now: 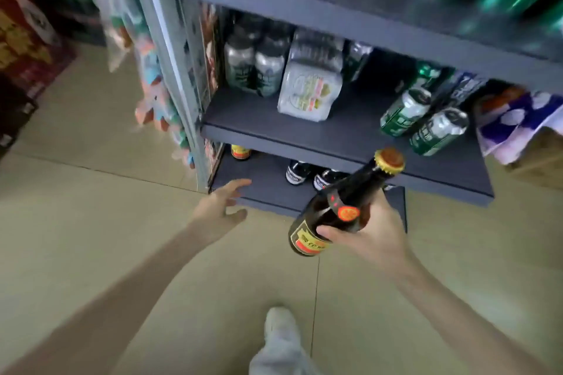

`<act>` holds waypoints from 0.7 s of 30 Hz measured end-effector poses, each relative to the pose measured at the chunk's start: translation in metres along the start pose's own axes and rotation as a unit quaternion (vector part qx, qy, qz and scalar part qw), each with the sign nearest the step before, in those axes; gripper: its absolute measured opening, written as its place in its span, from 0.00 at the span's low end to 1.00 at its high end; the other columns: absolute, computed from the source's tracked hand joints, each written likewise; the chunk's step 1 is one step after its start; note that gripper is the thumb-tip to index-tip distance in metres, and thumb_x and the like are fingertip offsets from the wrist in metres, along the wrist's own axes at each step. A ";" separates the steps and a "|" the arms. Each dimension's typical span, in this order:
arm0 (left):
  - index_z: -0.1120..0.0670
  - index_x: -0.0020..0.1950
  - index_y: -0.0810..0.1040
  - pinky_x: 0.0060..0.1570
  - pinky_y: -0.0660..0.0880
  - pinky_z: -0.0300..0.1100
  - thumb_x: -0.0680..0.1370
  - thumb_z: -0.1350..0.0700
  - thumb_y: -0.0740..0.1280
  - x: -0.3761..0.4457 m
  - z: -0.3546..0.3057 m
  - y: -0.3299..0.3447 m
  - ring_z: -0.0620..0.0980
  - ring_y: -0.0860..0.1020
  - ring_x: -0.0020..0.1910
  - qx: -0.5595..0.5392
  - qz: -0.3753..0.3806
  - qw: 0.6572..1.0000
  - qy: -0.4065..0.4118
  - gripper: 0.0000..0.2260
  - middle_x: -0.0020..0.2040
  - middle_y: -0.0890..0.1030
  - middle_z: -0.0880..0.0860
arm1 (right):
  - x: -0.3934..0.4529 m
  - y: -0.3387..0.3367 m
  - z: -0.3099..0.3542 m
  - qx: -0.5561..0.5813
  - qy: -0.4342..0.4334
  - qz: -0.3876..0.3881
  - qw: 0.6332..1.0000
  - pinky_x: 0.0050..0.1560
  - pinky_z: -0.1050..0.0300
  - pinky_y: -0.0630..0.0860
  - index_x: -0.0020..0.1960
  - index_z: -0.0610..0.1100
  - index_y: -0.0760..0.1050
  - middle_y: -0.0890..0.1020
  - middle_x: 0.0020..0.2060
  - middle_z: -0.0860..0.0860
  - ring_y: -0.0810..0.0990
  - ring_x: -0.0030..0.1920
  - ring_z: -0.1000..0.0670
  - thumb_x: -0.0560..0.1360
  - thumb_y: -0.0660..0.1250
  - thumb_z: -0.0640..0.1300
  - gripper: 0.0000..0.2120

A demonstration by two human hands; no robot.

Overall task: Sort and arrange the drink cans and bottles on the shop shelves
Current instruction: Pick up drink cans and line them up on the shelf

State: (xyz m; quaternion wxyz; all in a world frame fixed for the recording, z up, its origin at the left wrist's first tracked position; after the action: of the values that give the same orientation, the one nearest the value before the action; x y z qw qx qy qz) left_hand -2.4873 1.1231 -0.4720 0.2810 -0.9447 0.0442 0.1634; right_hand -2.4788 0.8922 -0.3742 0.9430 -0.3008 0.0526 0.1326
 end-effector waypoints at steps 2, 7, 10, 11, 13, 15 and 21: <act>0.49 0.69 0.67 0.49 0.67 0.37 0.75 0.64 0.65 0.035 0.044 0.029 0.50 0.75 0.54 0.013 -0.024 1.000 -0.001 0.23 0.58 0.75 0.53 | 0.015 0.033 -0.069 0.008 0.032 -0.023 0.999 0.38 0.79 0.67 0.45 0.58 0.66 0.78 0.33 0.69 0.74 0.39 0.75 0.59 0.81 0.39 0.28; 0.50 0.69 0.67 0.51 0.67 0.36 0.76 0.64 0.64 0.116 0.113 0.105 0.48 0.74 0.55 0.009 -0.036 0.999 0.029 0.23 0.55 0.73 0.50 | 0.054 0.077 -0.190 0.027 0.032 -0.098 0.994 0.39 0.80 0.68 0.47 0.58 0.67 0.78 0.36 0.73 0.75 0.42 0.74 0.60 0.80 0.38 0.28; 0.50 0.69 0.68 0.47 0.70 0.41 0.75 0.66 0.63 0.156 0.143 0.128 0.52 0.75 0.56 -0.032 -0.086 0.995 0.033 0.24 0.55 0.73 0.51 | 0.085 0.101 -0.221 -0.008 -0.019 -0.093 0.995 0.41 0.79 0.68 0.47 0.55 0.67 0.77 0.36 0.68 0.74 0.41 0.75 0.59 0.80 0.39 0.28; 0.50 0.69 0.68 0.47 0.70 0.41 0.75 0.66 0.63 0.166 0.152 0.129 0.53 0.75 0.55 -0.027 -0.109 0.993 0.031 0.23 0.56 0.73 0.53 | 0.096 0.108 -0.224 -0.023 -0.042 -0.090 0.995 0.43 0.78 0.68 0.48 0.54 0.67 0.76 0.38 0.68 0.73 0.41 0.75 0.59 0.80 0.40 0.28; 0.51 0.69 0.68 0.47 0.68 0.40 0.75 0.66 0.62 0.179 0.168 0.129 0.54 0.74 0.56 0.011 -0.147 0.989 0.025 0.23 0.57 0.75 0.55 | 0.117 0.122 -0.224 -0.043 -0.087 -0.089 0.991 0.45 0.78 0.68 0.50 0.54 0.67 0.75 0.40 0.67 0.73 0.42 0.73 0.60 0.80 0.41 0.28; 0.52 0.69 0.68 0.48 0.67 0.38 0.75 0.65 0.63 0.188 0.179 0.128 0.54 0.74 0.58 0.031 -0.164 0.986 0.027 0.23 0.59 0.75 0.56 | 0.135 0.134 -0.218 -0.049 -0.123 -0.093 0.987 0.46 0.76 0.69 0.48 0.59 0.65 0.75 0.40 0.67 0.75 0.43 0.67 0.60 0.80 0.42 0.28; 0.53 0.69 0.68 0.54 0.69 0.42 0.74 0.65 0.63 0.193 0.200 0.100 0.56 0.74 0.59 0.032 -0.218 0.975 0.014 0.23 0.62 0.73 0.57 | 0.194 0.171 -0.192 -0.038 -0.176 -0.087 0.980 0.48 0.68 0.72 0.56 0.49 0.68 0.76 0.43 0.64 0.76 0.45 0.61 0.61 0.79 0.43 0.29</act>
State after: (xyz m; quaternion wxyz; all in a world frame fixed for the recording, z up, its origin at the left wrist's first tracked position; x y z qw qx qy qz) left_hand -2.3797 1.1499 -0.7459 0.3396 -0.9242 -0.1534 0.0838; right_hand -2.3445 0.9570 -0.6602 0.9334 -0.3114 -0.1454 0.1027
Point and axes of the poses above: each hand's wrist, its own x-axis towards the middle knuckle, its own y-axis out of the palm, z = x × y, the point moved 6 cm from there along x, towards the middle knuckle
